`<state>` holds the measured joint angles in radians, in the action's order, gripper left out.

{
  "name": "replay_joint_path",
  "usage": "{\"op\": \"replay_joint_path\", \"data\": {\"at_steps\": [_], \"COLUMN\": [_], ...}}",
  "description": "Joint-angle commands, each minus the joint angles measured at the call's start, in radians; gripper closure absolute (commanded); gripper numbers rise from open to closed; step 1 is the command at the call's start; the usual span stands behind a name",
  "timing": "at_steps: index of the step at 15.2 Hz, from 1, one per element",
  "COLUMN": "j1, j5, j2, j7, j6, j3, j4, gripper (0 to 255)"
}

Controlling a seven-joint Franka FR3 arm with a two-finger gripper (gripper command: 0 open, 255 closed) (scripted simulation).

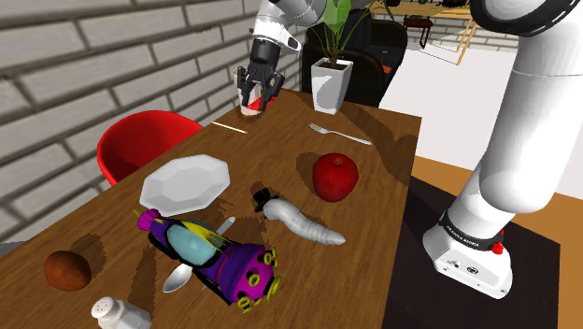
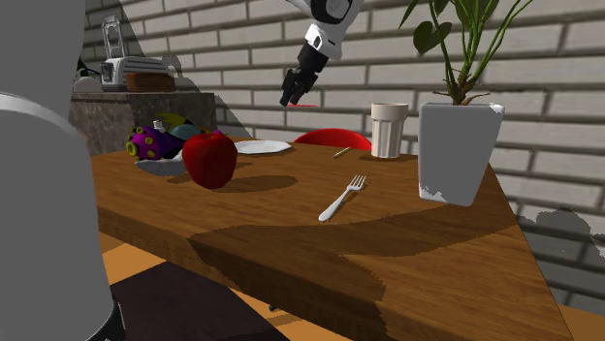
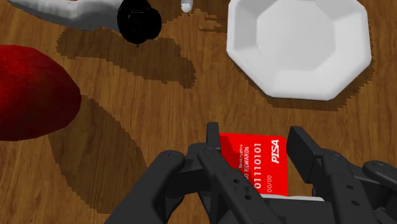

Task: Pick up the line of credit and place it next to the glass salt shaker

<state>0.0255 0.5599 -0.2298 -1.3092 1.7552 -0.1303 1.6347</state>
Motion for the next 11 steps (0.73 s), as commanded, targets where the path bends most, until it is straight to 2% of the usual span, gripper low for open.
{"op": "replay_joint_path", "data": {"at_steps": [1,11], "j1": [0.027,0.150], "j5": [0.010,0.047], "j2": [0.042,0.155], "j7": [-0.028,-0.177], "j6": [0.040,0.204], "j3": [-0.019,-0.119], "j4": [0.060,0.225], "gripper": [255,255]}}
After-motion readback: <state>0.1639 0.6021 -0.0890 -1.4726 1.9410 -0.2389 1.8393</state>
